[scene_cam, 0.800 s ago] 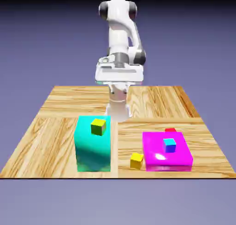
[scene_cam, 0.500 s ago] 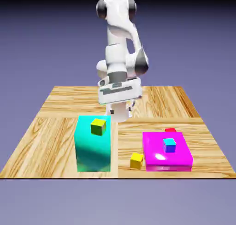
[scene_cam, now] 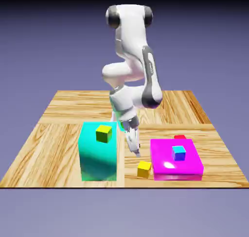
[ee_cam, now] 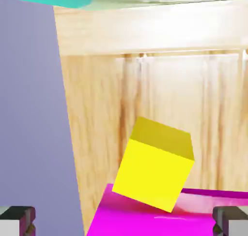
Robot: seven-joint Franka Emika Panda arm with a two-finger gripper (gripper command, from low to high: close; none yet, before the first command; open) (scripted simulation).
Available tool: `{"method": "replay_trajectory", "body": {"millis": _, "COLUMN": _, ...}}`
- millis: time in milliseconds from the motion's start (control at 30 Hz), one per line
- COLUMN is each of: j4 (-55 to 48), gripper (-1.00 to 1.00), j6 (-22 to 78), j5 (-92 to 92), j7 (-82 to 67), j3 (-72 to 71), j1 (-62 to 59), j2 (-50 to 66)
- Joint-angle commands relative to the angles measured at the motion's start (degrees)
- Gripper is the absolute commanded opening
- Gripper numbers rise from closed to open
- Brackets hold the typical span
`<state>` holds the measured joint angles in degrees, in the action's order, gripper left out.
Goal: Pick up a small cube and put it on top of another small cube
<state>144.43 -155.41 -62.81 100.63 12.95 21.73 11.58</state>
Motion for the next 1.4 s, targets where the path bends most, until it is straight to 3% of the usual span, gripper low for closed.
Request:
{"method": "replay_trajectory", "body": {"millis": 0, "j4": -0.66, "gripper": 0.00, "j6": 0.74, "j5": -2.49, "j7": 2.31, "j3": 0.51, "j1": 0.84, "j2": 1.75}}
{"method": "replay_trajectory", "body": {"millis": 267, "j4": -7.67, "gripper": 0.00, "j6": -1.43, "j5": -17.71, "j7": -9.06, "j3": -4.13, "j1": -0.31, "j2": 14.50}}
{"method": "replay_trajectory", "body": {"millis": 300, "j4": -7.67, "gripper": -1.00, "j6": -1.43, "j5": -17.71, "j7": -9.06, "j3": -4.13, "j1": -0.31, "j2": 14.50}}
{"method": "replay_trajectory", "body": {"millis": 533, "j4": -0.78, "gripper": -1.00, "j6": 0.88, "j5": -2.99, "j7": 2.74, "j3": 0.64, "j1": 1.03, "j2": 2.09}}
{"method": "replay_trajectory", "body": {"millis": 667, "j4": -3.85, "gripper": -1.00, "j6": 0.58, "j5": -5.34, "j7": -7.26, "j3": 4.33, "j1": 6.58, "j2": 2.21}}
{"method": "replay_trajectory", "body": {"millis": 800, "j4": -11.79, "gripper": -1.00, "j6": 8.88, "j5": -0.50, "j7": -17.23, "j3": 2.18, "j1": 11.55, "j2": 2.56}}
{"method": "replay_trajectory", "body": {"millis": 933, "j4": -15.96, "gripper": -1.00, "j6": 16.95, "j5": 8.94, "j7": -24.54, "j3": -4.35, "j1": 12.26, "j2": 2.21}}
{"method": "replay_trajectory", "body": {"millis": 1367, "j4": -6.08, "gripper": -1.00, "j6": 24.83, "j5": 41.34, "j7": -32.90, "j3": -30.56, "j1": -1.81, "j2": -2.22}}
